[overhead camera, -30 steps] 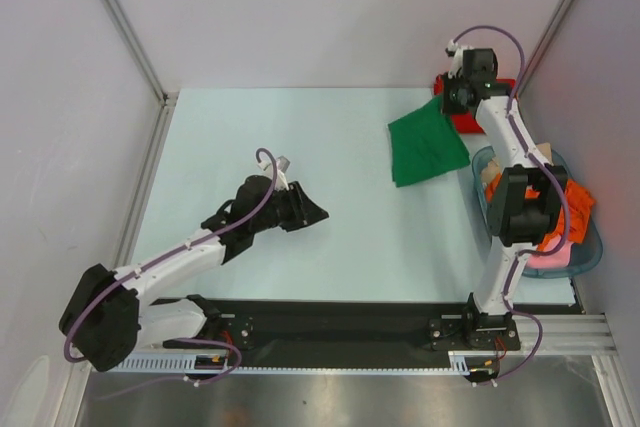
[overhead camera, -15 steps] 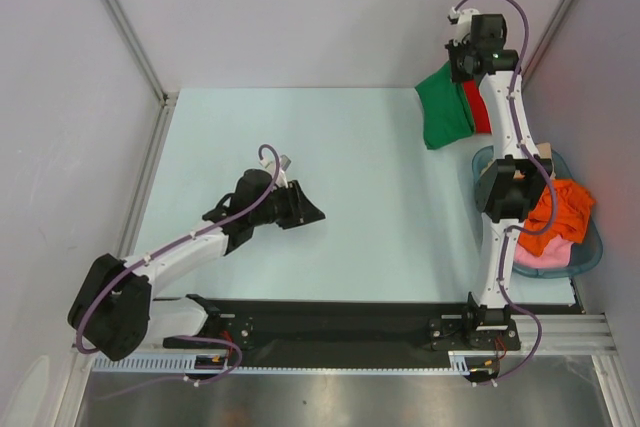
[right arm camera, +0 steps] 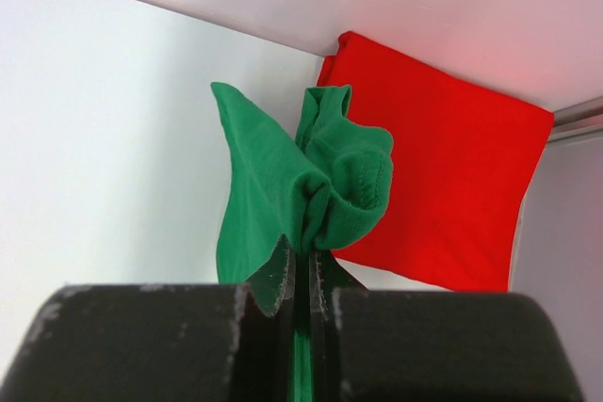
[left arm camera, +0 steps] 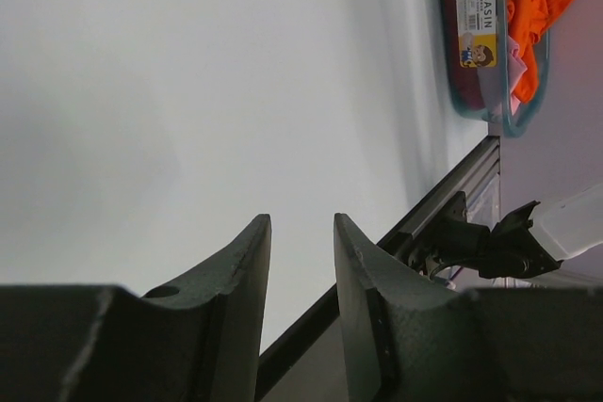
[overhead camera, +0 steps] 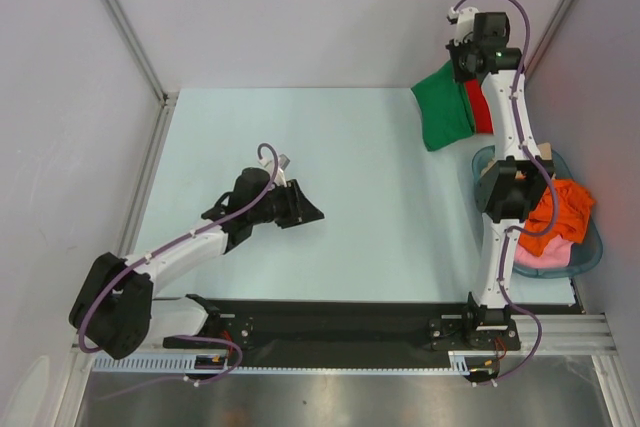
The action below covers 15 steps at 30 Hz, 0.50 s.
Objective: Fold and stack the t-shirts
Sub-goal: Neatly place the folded tshirt to the corner
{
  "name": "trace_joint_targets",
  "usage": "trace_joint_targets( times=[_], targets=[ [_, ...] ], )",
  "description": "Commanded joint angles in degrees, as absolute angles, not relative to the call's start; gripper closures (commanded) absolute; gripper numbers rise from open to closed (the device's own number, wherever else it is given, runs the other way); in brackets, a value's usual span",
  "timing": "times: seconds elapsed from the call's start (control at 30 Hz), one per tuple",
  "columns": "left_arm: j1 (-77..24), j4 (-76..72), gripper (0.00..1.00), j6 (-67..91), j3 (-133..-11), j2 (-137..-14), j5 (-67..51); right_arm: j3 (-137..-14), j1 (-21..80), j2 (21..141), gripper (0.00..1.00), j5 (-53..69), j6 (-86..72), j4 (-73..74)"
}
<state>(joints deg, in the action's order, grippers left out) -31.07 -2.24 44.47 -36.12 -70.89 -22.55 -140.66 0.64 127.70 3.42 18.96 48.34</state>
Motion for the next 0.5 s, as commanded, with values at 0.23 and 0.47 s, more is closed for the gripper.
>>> trace_joint_targets(
  times=[0.23,0.47],
  targets=[
    [-29.8,-3.3,0.62,43.2,-37.4,-71.0,-24.8,-145.2,0.4,123.0,1.0,1.9,22.3,46.9],
    [-29.4,-3.8,0.62,43.7,-37.4,-72.2,-26.1,-146.0,-1.3,123.2,1.0,1.0,23.7,45.3]
  ],
)
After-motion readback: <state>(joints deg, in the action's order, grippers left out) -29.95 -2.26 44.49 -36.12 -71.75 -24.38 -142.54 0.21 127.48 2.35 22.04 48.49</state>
